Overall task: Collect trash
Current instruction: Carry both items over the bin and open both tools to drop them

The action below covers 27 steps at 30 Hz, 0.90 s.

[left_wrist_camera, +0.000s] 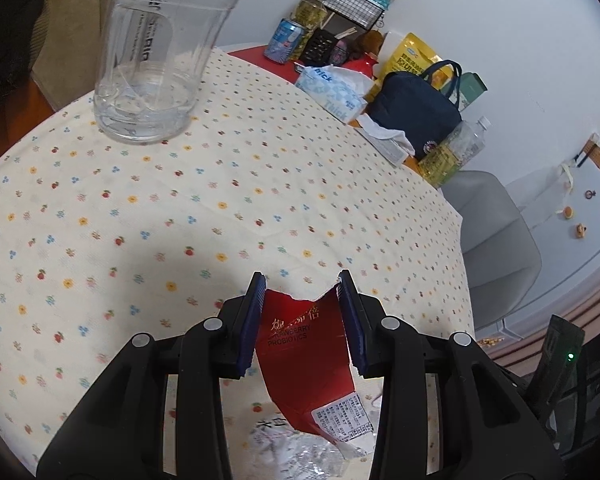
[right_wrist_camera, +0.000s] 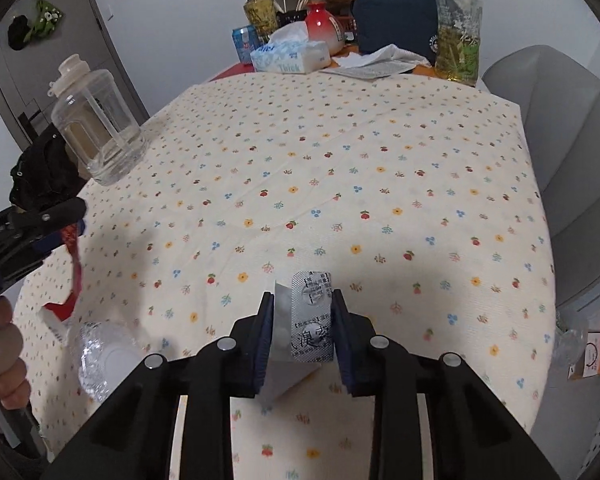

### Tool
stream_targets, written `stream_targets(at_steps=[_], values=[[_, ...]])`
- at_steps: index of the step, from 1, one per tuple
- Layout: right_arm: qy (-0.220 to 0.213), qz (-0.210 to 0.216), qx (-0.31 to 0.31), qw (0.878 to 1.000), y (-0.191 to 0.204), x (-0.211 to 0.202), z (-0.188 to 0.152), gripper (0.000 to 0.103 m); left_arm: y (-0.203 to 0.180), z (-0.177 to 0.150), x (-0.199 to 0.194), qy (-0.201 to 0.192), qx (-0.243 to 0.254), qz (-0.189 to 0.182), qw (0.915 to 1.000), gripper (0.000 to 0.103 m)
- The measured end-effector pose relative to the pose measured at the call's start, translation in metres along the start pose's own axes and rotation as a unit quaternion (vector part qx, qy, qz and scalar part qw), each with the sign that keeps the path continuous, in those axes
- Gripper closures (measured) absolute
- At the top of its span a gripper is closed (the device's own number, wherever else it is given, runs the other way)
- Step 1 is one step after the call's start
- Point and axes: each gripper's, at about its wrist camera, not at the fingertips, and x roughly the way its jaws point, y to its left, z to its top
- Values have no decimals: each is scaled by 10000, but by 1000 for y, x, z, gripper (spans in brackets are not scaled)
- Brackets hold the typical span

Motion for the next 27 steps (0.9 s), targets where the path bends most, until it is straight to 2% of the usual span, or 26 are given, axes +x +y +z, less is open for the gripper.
stream_targets(at_steps=[14,27], values=[[-631,133,278,9975,-25,-81,-40,75,-73,-30,12,241,437,-502,9975,66],[-898,-97,1240,9882,-105,-122,-90,74,-153,-70,38,696,1089,-860,9879,66]])
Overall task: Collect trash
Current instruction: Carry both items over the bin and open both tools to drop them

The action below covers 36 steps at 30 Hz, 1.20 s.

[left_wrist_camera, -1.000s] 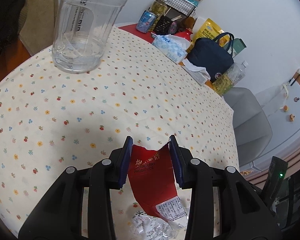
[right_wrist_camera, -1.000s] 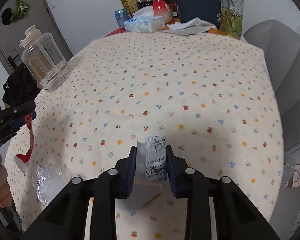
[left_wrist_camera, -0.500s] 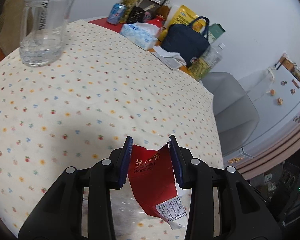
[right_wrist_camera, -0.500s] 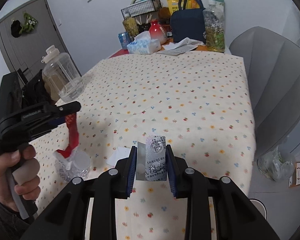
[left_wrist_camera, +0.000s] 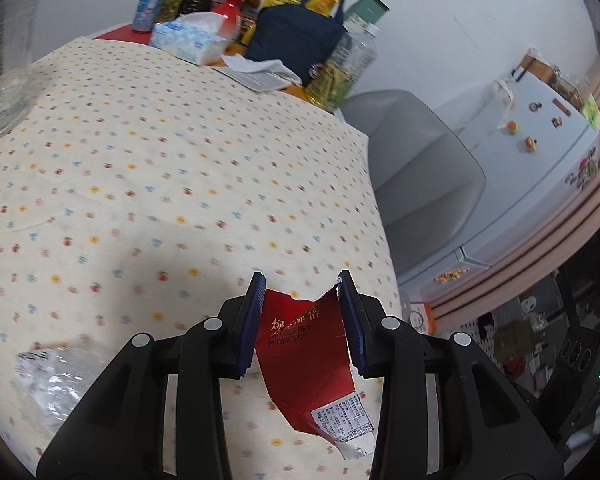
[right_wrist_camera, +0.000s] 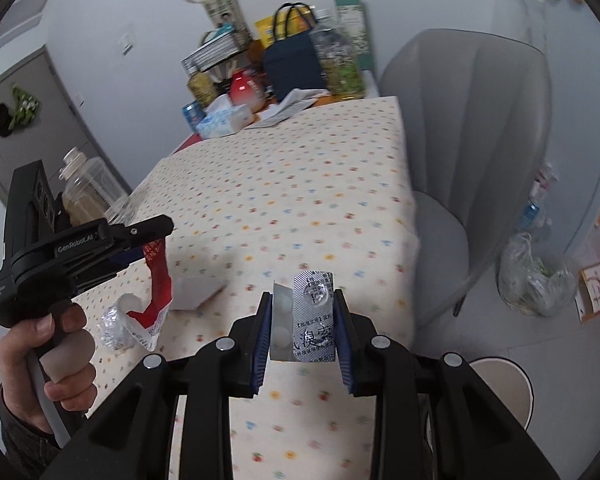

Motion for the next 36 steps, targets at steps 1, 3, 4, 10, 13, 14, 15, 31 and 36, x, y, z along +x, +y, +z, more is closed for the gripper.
stream_targets(at_steps=[1,3,4,10,13,14,15,31,36], values=[[-13,-48,92,9999,-9,-3,-2,74,-4,0,3,35,37,-15,10000,66],[-45,-176,313,9993,-30,-9,-9,73,-18,-4,12,130,146,-69,9998,66],[-56,-216,383,9990,-37,-12,-11,73,-23,-6,15,162,182,-90,9997,66],[-177,-558,889,9943,-96,-33,-29,73,-60,-18,37,397,487,-227,9978,66],[-217,-743,1144,9904,-125,-43,-39,73,-78,-24,47,501,646,-284,9962,66],[-220,-806,1229,9889,-134,-45,-42,72,-85,-27,50,545,698,-306,9956,66],[-215,-899,1342,9866,-145,-47,-46,68,-90,-29,53,574,730,-318,9952,66],[-414,-1665,2362,9564,-245,-92,-123,15,-189,-77,110,1164,1472,-545,9807,66],[-506,-1747,2589,9486,-265,-111,-143,12,-220,-96,128,1374,1694,-621,9739,65]])
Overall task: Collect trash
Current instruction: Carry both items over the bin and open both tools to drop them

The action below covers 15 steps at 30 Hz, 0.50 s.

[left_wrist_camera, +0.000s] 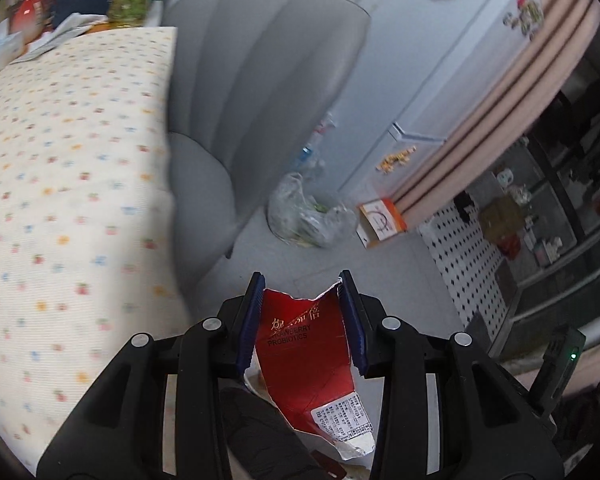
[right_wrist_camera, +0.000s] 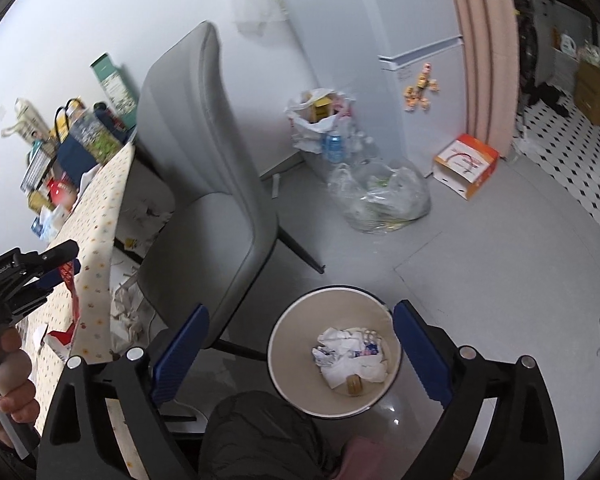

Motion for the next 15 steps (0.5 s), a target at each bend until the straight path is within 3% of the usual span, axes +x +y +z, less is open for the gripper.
stream_targets(at_steps=[4,6,7,8,11,15], values=[[-33,-42,199,9998,-20,-6,-2,12,-24,-2,18,151,159,-110,9997,63],[-67,-74,292,9995,-30,-10,-3,11,-34,-5,24,159,176,-437,9988,44],[-78,-85,322,9994,-33,-12,-4,11,-39,-6,26,160,199,-492,9985,21],[-91,-106,369,9992,-38,-13,-4,11,-44,-8,27,137,253,-477,9984,10],[-95,-143,432,9989,-46,-14,-5,11,-50,-11,29,118,394,-355,9985,10],[-56,-108,422,9990,-46,-10,-9,11,-38,-10,23,116,167,-285,9994,9]])
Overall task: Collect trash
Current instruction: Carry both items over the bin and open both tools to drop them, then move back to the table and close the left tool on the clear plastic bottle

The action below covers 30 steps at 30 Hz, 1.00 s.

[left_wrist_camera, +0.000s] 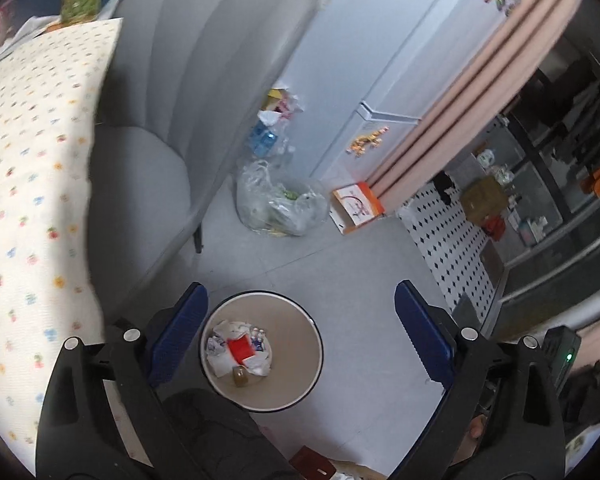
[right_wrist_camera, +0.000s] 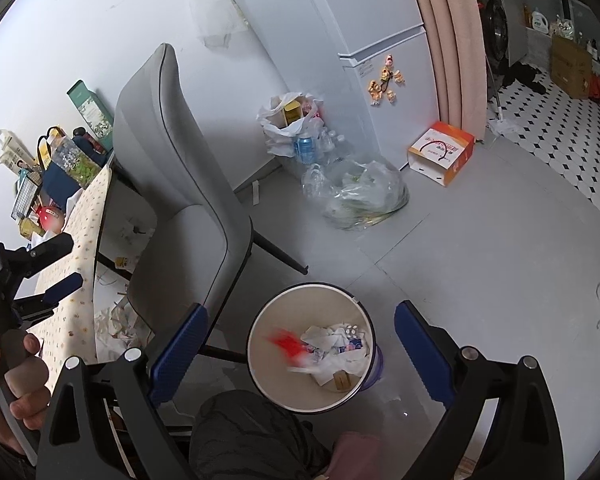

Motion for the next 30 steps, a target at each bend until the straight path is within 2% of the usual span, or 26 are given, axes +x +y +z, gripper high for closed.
stream_targets(at_steps=[12,18,25,30], values=[[192,214,-391,9988,46,14,-15,9,72,-13,-69,-445,-436,461,9970,9],[170,398,-677,9968,81,9,-17,8,116,-27,-117,-814,-930,685,9900,9],[154,653,-990,9928,124,0,-23,8,155,-41,-162,-1117,-1122,913,9832,9],[181,790,-1189,9896,151,-3,-29,8,173,-50,-188,-1255,-1063,1084,9804,9]])
